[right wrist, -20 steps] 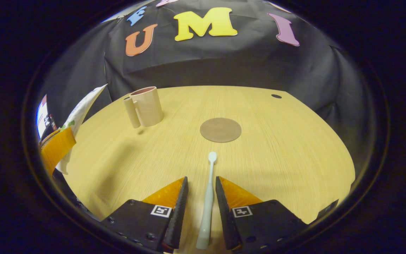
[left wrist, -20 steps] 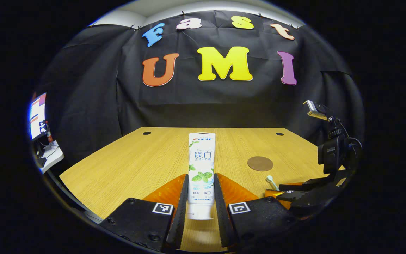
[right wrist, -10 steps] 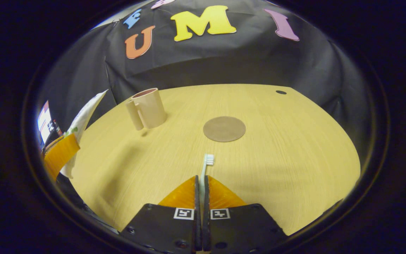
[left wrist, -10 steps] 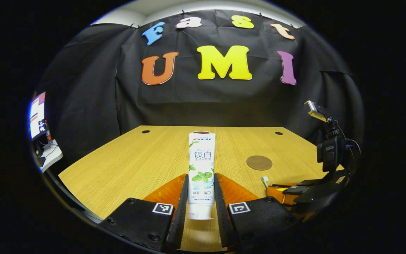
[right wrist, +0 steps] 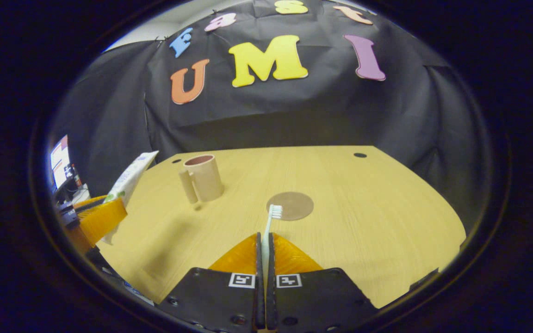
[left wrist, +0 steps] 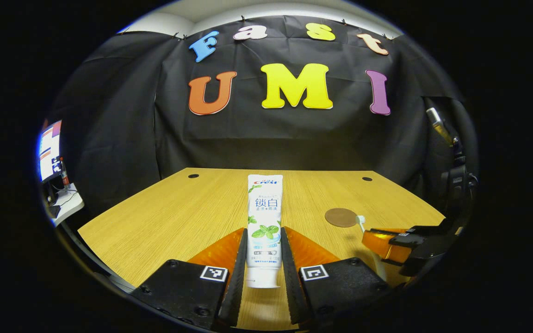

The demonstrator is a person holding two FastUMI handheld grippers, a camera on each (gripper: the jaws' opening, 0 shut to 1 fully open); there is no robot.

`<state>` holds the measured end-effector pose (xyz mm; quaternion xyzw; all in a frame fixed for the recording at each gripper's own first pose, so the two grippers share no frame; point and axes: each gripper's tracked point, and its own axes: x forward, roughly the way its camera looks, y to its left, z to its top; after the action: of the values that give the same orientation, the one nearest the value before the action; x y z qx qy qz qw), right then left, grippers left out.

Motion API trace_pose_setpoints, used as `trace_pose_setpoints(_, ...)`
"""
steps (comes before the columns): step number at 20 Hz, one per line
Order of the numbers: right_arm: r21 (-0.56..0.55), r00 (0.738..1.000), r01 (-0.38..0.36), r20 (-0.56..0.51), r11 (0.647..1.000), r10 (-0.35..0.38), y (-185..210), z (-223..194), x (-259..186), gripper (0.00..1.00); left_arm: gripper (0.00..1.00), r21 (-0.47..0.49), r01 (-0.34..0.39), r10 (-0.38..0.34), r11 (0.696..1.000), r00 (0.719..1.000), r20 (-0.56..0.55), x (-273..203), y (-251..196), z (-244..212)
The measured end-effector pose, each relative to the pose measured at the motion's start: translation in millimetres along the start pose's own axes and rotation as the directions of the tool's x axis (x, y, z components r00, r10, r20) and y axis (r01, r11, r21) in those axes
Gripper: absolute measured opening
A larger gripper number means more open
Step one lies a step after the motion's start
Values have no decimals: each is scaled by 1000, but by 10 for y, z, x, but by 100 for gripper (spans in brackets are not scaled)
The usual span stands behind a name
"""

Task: Put the toothbrush and toothpaste on the desktop into the cup, then pick up the cup and place it on the coaster on the desktop.

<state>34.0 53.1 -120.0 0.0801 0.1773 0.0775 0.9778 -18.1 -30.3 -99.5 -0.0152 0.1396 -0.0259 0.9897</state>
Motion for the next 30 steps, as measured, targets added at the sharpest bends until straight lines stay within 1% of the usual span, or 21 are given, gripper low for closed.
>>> trace_pose_setpoints(3, 3, 992, -8, 128, 1000, 7, 31, 305, -220, 2, 43, -19, 35, -34, 999, 999, 39, -51, -52, 122)
trace_pose_setpoints(6, 1, 970, -6, 244, 1000, 5, 46, 576, -451, 2, 43, -39, 56, -54, 998, 997, 51, -67, -82, 164)
trace_pose_setpoints(8, -12, 955, 11, 296, 1000, -7, 29, 691, -571, 1, 43, -45, 66, -64, 997, 997, 51, -70, -78, 192)
trace_pose_setpoints(11, -34, 941, 19, 339, 999, -6, 67, 772, -689, 1, 43, -57, 66, -63, 996, 996, 58, -79, -51, 223)
trace_pose_setpoints(15, -53, 935, 25, 356, 998, -5, 98, 791, -751, 2, 43, -30, 77, -74, 997, 993, 94, -77, -21, 346)
trace_pose_setpoints(18, -54, 938, 27, 346, 998, -7, 107, 759, -724, 2, 43, -59, 75, -68, 995, 990, 121, 67, 97, 448)
trace_pose_setpoints(22, -49, 940, 33, 340, 998, -15, 75, 753, -686, 2, 43, -88, 62, -50, 994, 989, 141, 515, 260, 661)
trace_pose_setpoints(24, -42, 944, 30, 329, 999, -15, 60, 730, -657, 2, 43, -89, 81, -67, 993, 987, 148, 759, 249, 794)
trace_pose_setpoints(27, -40, 947, 30, 321, 999, -16, 24, 723, -612, 2, 43, -69, 84, -68, 994, 978, 199, 1140, 262, 1087)
trace_pose_setpoints(30, -32, 954, 26, 298, 999, -16, -8, 678, -546, 2, 43, -58, 112, -95, 992, 968, 233, 1512, 177, 1267)
